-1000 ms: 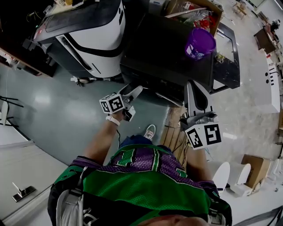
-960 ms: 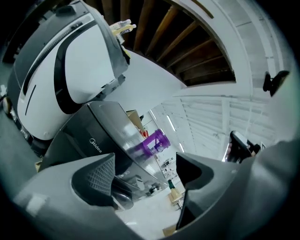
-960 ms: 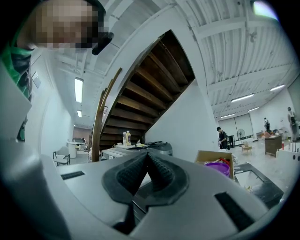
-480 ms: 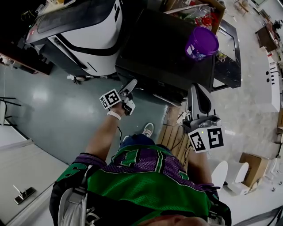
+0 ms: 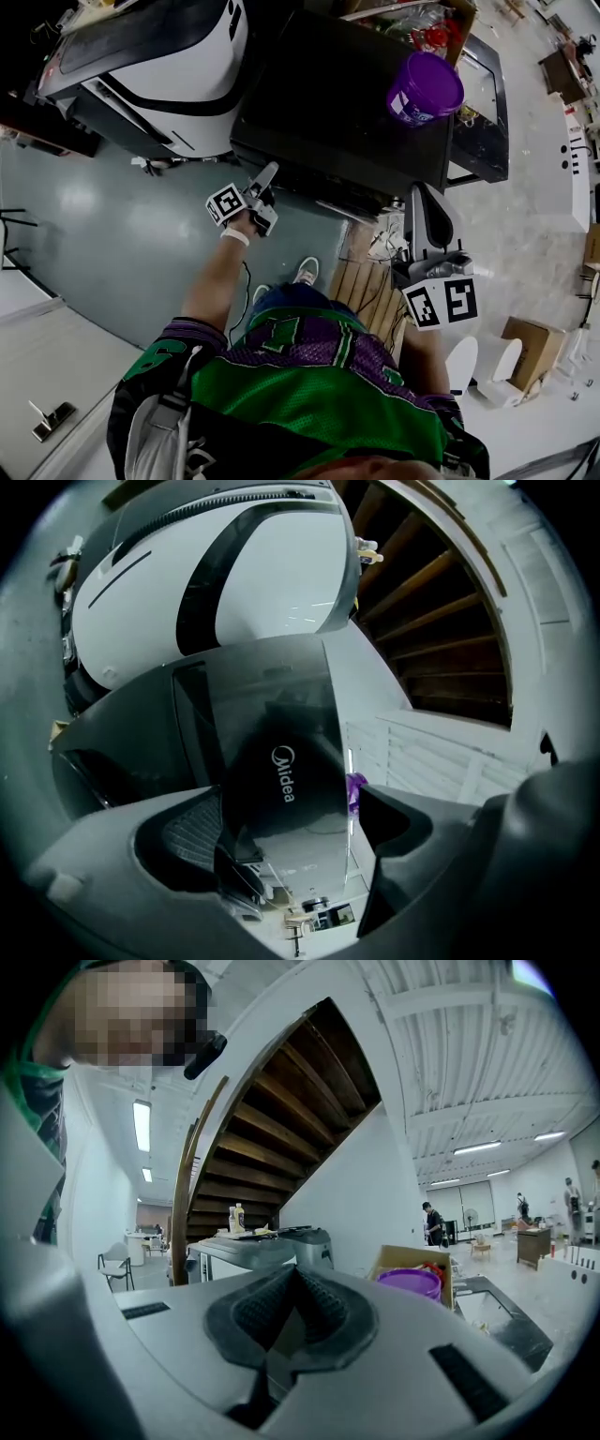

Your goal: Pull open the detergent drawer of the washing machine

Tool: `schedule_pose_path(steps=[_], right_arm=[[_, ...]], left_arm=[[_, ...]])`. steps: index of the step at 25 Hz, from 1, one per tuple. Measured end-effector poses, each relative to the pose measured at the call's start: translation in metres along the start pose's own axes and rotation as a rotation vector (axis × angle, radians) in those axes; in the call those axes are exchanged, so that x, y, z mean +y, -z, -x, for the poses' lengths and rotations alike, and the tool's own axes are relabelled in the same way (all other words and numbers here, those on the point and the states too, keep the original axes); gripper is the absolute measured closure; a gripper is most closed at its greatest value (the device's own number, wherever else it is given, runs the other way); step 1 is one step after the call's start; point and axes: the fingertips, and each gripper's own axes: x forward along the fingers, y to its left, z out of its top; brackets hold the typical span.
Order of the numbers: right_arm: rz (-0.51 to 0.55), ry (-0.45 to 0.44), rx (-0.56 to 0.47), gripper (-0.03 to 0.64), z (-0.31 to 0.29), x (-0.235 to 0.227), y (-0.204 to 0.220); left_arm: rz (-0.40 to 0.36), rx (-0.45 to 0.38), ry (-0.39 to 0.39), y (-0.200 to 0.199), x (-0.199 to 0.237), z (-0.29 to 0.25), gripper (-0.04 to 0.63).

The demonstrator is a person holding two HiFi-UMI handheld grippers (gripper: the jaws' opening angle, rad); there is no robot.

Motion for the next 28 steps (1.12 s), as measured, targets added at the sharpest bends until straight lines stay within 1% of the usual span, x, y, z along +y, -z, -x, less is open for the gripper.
schedule_pose_path(steps=[2, 6, 11, 16, 21, 24, 28], right_arm=[[-0.002, 0.003, 0.007, 0.614, -0.001, -0.005, 0.003], [-0.007, 0.003, 0.018, 0.614, -0.004, -0.010, 0.009], [-0.011, 0.003, 0.024, 0.614, -0.007, -0.013, 0.012], [-0.013, 0.004, 0.030, 0.614, -0.008, -0.014, 0.014], [-0.020, 0.003, 0.036, 0.614, -0.006, -0.012, 0.016], [-0.020, 0.001, 0.034, 0.614, -0.004, -0.010, 0.015], [-0.024, 0.000, 0.027, 0.614, -0.001, -0.009, 0.014]], left_arm=[[0.016, -0.014, -0.003, -0.002, 0.005, -0.002, 0.164], [0.054, -0.060, 0.029, -0.009, 0.005, -0.010, 0.161], [0.094, -0.111, 0.039, -0.023, 0.010, -0.016, 0.160], [0.121, -0.136, 0.068, -0.027, 0.007, -0.020, 0.156], [0.156, -0.120, 0.041, -0.024, 0.016, -0.016, 0.160], [0.147, -0.113, 0.051, -0.023, 0.011, -0.015, 0.159], [0.157, -0.108, 0.054, -0.021, 0.008, -0.011, 0.160]])
